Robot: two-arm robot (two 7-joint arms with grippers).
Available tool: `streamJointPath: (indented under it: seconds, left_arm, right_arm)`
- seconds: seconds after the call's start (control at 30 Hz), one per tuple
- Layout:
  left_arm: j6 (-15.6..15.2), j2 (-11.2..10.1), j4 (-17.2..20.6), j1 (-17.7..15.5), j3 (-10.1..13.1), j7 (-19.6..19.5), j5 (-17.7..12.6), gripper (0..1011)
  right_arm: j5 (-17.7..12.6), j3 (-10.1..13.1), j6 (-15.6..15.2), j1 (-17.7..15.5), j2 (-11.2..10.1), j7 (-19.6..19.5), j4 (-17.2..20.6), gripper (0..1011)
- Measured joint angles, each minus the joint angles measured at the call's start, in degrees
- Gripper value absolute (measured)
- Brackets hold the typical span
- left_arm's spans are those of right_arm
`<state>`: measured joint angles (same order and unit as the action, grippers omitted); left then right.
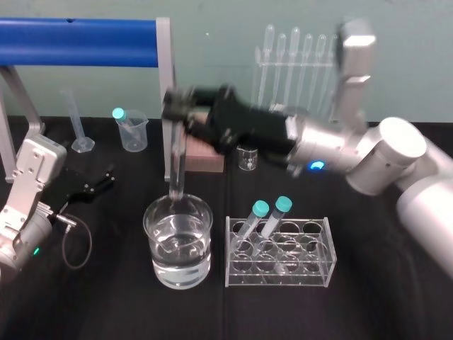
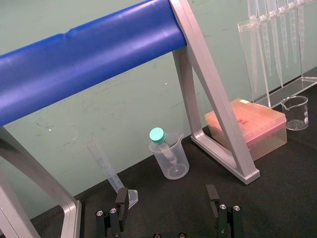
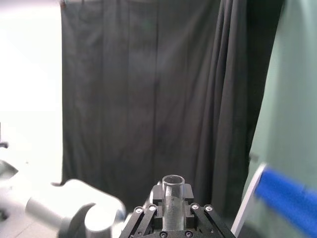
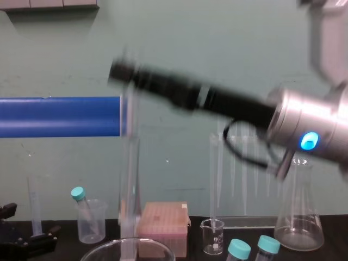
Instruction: Hold the test tube with one hand and immerse one end into the beaker, then return it to the test tube rack.
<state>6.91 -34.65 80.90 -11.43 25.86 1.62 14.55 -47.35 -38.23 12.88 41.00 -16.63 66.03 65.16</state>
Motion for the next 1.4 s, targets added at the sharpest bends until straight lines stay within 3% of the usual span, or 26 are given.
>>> streamJointPath:
  seconds: [0.17,0.2,0.23,0.3,0.37,0.43,0.53,0.67,0.77,0.97,1.07,1.4]
  left_arm:
    - [0.0,0.0,0.01,0.0,0.0,0.0,0.0,1000]
    - [0.0,0.0,0.01,0.0,0.0,0.0,0.0,1000]
    - [0.0,0.0,0.01,0.0,0.0,0.0,0.0,1000]
    - [0.0,0.0,0.0,0.0,0.0,0.0,0.0,1000]
    - [0.0,0.0,0.0,0.0,0.0,0.0,0.0,1000]
    - [0.0,0.0,0.0,0.0,0.0,0.0,0.0,1000]
    - [0.0,0.0,0.0,0.0,0.0,0.0,0.0,1000]
    - [0.0,0.0,0.0,0.0,0.0,0.0,0.0,1000]
    - [0.0,0.0,0.0,0.0,0.0,0.0,0.0,1000]
    - [0.0,0.0,0.0,0.0,0.0,0.0,0.0,1000]
    - [0.0,0.0,0.0,0.0,0.0,0.0,0.0,1000]
    - [0.0,0.0,0.0,0.0,0.0,0.0,0.0,1000]
  right_arm:
    - [-2.68,4.35,1.38,-0.94,-2.95,-2.27,7.1,226]
    - [-2.82,5.77,1.32,-1.71,-5.03,-4.25,10.4,226]
    - [-2.82,5.77,1.32,-1.71,-5.03,-4.25,10.4,226]
    - [-2.74,7.03,0.89,-2.73,-7.33,-6.45,13.45,226]
    - [-2.22,9.71,-0.8,-5.65,-12.64,-11.25,19.45,226]
    - [-2.09,11.14,-1.74,-7.54,-15.17,-13.77,22.3,226]
    - [-2.3,15.31,-3.89,-13.92,-21.46,-19.62,28.86,226]
    - [-3.03,19.33,-5.43,-20.94,-26.09,-24.49,33.74,226]
    - [-3.66,21.93,-6.25,-26.01,-28.41,-27.35,36.16,226]
    - [-3.53,24.55,-7.54,-32.05,-30.45,-30.25,37.44,226]
    - [-2.98,24.42,-7.83,-32.53,-30.1,-30.05,35.88,226]
    - [-1.08,19.95,-8.41,-27.36,-25.7,-24.12,27.0,226]
